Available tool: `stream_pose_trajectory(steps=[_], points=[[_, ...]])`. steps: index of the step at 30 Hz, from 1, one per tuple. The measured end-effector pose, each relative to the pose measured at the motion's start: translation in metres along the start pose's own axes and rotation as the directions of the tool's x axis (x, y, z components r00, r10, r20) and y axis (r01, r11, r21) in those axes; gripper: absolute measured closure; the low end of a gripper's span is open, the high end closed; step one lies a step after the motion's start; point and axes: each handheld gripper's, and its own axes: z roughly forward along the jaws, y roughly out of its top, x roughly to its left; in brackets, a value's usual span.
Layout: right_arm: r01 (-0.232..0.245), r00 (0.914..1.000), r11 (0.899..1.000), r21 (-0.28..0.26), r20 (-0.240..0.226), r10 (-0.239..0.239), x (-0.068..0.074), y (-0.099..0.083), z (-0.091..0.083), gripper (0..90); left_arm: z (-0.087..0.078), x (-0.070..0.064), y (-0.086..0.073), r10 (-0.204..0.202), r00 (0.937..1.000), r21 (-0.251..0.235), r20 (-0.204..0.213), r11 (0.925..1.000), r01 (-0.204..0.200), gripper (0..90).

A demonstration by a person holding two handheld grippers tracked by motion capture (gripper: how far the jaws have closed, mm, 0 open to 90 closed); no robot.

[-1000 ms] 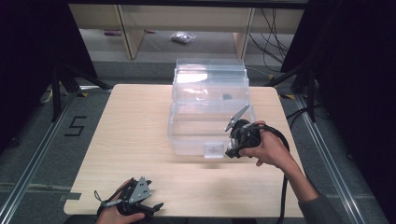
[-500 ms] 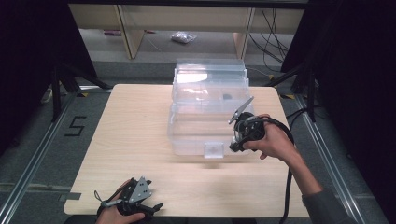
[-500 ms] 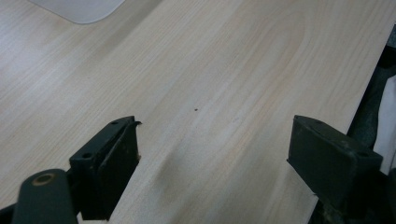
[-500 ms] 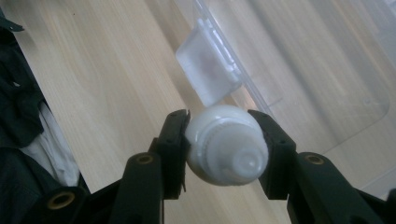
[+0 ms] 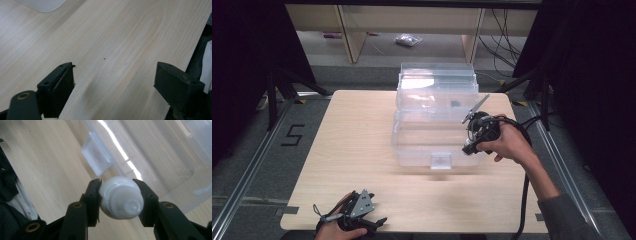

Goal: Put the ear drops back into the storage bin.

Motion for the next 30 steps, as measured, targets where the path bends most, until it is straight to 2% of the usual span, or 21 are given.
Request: stream_pose_trajectory(steps=[1, 6, 7, 13, 14, 15, 23, 25, 27, 29, 30], points=[[0.009, 0.9999, 1.000, -0.002, 0.006, -0.009, -0.003, 0.000, 0.000, 60.3, 0.000, 0.000, 0.000, 0.000, 1.0000, 0.000, -0.001, 1.0000, 0.000, 15.7], [-0.034, 0.9993, 0.999, 0.012, 0.015, 0.034, -0.013, 0.003, 0.001, 60.2, 0.000, 0.000, 0.000, 0.000, 1.0000, 0.000, -0.001, 1.0000, 0.000, 15.7], [-0.026, 0.9995, 1.000, 0.012, 0.017, 0.026, -0.016, 0.003, 0.002, 60.3, 0.000, 0.000, 0.000, 0.000, 1.0000, 0.000, 0.000, 1.0000, 0.000, 15.7], [-0.061, 0.9978, 0.998, 0.030, 0.027, 0.060, -0.029, 0.007, 0.009, 60.2, 0.000, 0.000, 0.000, 0.000, 1.0000, 0.010, -0.001, 1.0000, 0.000, 15.7], [-0.053, 0.9981, 0.998, 0.030, 0.032, 0.052, -0.032, 0.008, 0.011, 60.2, 0.000, 0.000, 0.000, 0.000, 1.0000, 0.011, -0.002, 0.9999, 0.000, 15.7], [-0.071, 0.9968, 0.997, 0.038, 0.037, 0.070, -0.034, 0.009, 0.013, 60.2, 0.000, 0.000, 0.000, -0.001, 1.0000, 0.010, -0.002, 1.0000, 0.001, 15.7], [-0.089, 0.9951, 0.993, 0.072, 0.049, 0.085, -0.049, 0.013, 0.029, 60.3, 0.000, 0.000, 0.000, 0.002, 1.0000, 0.009, -0.001, 1.0000, -0.002, 15.7], [-0.114, 0.9928, 0.990, 0.080, 0.047, 0.110, -0.052, 0.012, 0.032, 60.3, 0.000, -0.001, 0.000, -0.013, 0.9999, -0.004, 0.007, 0.9999, 0.013, 15.7], [-0.124, 0.9915, 0.988, 0.087, 0.050, 0.120, -0.056, 0.012, 0.036, 60.3, 0.000, 0.000, 0.000, 0.004, 1.0000, 0.005, 0.000, 1.0000, -0.004, 15.7], [-0.130, 0.9908, 0.988, 0.089, 0.049, 0.126, -0.060, 0.011, 0.040, 60.2, 0.000, 0.000, 0.000, 0.001, 1.0000, 0.004, -0.001, 1.0000, -0.001, 15.7], [-0.135, 0.9903, 0.987, 0.089, 0.045, 0.131, -0.061, 0.011, 0.042, 60.2, 0.001, -0.001, 0.000, -0.017, 0.9998, -0.008, 0.008, 0.9998, 0.018, 15.7]])
